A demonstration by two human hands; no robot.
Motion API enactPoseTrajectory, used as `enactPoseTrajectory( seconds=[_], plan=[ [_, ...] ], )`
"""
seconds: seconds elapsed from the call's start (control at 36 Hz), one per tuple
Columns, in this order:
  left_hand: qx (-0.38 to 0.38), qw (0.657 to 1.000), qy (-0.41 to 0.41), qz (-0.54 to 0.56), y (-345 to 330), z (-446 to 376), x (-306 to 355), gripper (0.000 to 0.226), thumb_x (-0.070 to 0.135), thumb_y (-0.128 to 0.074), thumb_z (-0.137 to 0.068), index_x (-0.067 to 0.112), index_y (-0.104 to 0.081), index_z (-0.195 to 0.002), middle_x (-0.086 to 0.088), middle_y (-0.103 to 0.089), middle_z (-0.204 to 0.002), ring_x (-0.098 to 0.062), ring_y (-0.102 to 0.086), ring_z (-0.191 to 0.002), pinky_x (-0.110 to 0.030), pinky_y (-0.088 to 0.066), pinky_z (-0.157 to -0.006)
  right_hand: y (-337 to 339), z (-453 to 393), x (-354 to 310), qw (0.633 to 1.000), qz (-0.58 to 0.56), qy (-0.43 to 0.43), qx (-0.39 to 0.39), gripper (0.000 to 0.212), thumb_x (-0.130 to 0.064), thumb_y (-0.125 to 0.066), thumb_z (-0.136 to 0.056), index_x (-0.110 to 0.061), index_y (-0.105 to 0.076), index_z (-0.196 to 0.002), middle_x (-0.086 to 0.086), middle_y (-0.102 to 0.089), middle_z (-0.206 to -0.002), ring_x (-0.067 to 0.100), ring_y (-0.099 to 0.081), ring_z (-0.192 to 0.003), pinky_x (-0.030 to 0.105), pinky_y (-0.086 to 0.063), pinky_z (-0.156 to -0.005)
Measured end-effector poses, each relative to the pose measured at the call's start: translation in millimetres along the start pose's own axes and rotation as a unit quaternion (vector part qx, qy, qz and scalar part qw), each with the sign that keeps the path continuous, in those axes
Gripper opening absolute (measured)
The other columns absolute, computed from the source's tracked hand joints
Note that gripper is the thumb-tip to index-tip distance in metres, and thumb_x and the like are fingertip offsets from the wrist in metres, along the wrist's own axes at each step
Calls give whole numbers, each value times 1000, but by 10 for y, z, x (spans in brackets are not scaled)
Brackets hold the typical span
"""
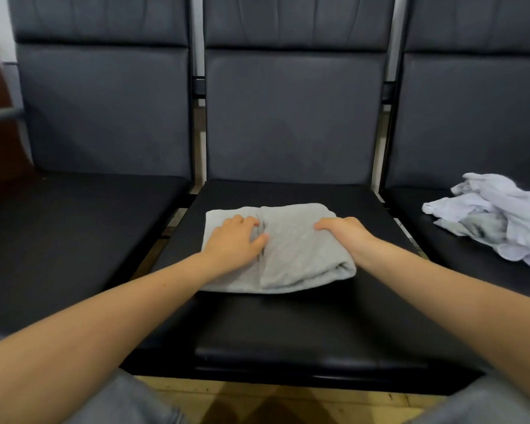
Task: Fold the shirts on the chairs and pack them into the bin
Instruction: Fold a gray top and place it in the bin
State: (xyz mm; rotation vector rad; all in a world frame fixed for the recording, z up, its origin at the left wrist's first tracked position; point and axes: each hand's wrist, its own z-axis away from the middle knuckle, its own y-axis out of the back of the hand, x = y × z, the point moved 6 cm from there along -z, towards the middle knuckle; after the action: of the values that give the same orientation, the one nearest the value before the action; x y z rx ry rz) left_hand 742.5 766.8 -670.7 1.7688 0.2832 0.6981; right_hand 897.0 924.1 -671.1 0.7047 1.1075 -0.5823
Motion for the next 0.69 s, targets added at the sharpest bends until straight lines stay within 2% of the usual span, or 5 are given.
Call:
enactPoseTrajectory(
  seconds=[0.14, 0.31, 0.42, 0.56, 0.69],
  plan=[
    [37, 997, 35, 52, 130, -16, -141, 42, 44, -47, -96, 23, -51, -133, -2, -49, -133, -22, -44, -125, -39, -42, -100, 193, -33, 32, 995, -68, -73, -11, 49, -24, -74, -73, -7, -63, -118, 14, -69, -108, 30, -68, -88, 33, -54, -70],
    [45, 988, 94, 110, 164, 24, -438, 25, 32, -49, -96, 22, -60, -117, 3, -56, -108, -16, -55, -104, -29, -45, -85, 299, 66, -259, 996, -89, -11, -3, 18, -24, -65, -82, -13, -68, -96, 16, -69, -113, 28, -66, -92, 42, -52, -89],
    [77, 945, 182, 260, 155, 70, -576, 25, 25, -47, -98, 18, -64, -116, 2, -61, -113, -17, -55, -109, -30, -43, -91, 202, 242, -481, 995, -97, 20, -4, 14, -24, -66, -84, -12, -64, -91, 11, -68, -99, 24, -66, -89, 34, -53, -80],
    [90, 926, 198, 308, 134, 96, -580, 24, 21, -44, -99, 21, -65, -110, -3, -62, -115, -20, -56, -109, -35, -45, -96, -160, 402, -694, 993, -67, 86, -45, 14, -22, -66, -87, -9, -62, -91, 10, -67, -93, 20, -66, -85, 29, -54, -71],
    [70, 942, 179, 274, 96, 135, -445, 37, 20, -33, -102, 8, -67, -109, -8, -63, -120, -25, -55, -113, -36, -42, -97, -677, 491, -645, 971, -70, 59, -221, 16, -24, -64, -91, -12, -61, -102, 6, -63, -86, 16, -61, -72, 25, -47, -63]
  ],
)
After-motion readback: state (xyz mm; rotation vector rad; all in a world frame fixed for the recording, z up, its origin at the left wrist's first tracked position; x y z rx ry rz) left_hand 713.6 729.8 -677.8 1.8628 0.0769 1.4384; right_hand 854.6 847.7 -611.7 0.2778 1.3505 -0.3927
